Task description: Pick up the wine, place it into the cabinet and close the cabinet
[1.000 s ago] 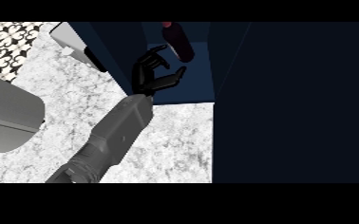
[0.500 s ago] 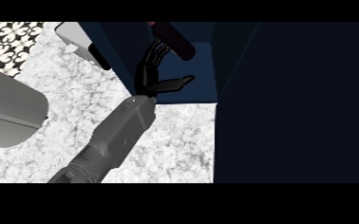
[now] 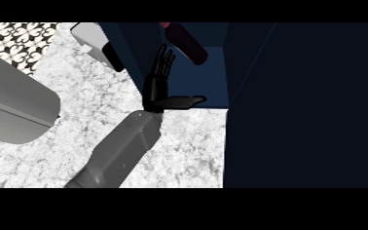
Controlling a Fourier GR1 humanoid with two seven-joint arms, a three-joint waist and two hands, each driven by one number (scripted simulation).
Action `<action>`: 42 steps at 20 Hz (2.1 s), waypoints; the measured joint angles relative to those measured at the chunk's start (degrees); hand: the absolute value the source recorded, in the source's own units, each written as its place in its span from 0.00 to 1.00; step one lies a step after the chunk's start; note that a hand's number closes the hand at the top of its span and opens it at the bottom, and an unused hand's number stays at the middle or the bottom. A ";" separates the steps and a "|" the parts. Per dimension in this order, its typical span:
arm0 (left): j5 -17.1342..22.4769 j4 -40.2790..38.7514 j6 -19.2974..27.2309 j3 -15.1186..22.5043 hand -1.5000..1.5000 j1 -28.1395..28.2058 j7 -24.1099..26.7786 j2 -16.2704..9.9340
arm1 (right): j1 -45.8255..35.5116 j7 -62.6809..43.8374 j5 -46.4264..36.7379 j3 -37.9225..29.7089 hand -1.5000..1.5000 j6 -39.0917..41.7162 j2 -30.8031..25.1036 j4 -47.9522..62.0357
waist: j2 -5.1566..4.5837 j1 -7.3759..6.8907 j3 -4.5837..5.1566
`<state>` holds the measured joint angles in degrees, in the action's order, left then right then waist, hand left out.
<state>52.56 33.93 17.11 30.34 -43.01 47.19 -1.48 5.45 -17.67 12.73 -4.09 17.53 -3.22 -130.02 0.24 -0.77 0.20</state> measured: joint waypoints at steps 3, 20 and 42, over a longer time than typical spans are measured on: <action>-1.72 10.11 2.91 2.97 0.00 4.62 -3.58 -2.34 | 0.86 -1.10 -0.40 0.76 0.00 -0.56 0.37 -1.90 | 0.36 -0.61 -0.12; -11.64 65.87 17.43 10.78 0.00 30.13 -21.02 -20.09 | -0.65 -3.46 -0.61 1.80 1.00 -0.03 -0.90 -3.52 | -0.02 0.28 -0.23; -8.54 90.76 8.17 -5.88 0.00 67.48 -11.92 -39.10 | 4.11 -13.95 1.22 26.65 1.00 7.58 -2.66 -7.19 | 0.12 -0.43 -0.10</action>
<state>44.02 124.69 25.28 24.46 24.48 35.27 -40.58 9.56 -31.62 13.95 22.56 25.11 -5.88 -137.21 0.36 -1.20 0.11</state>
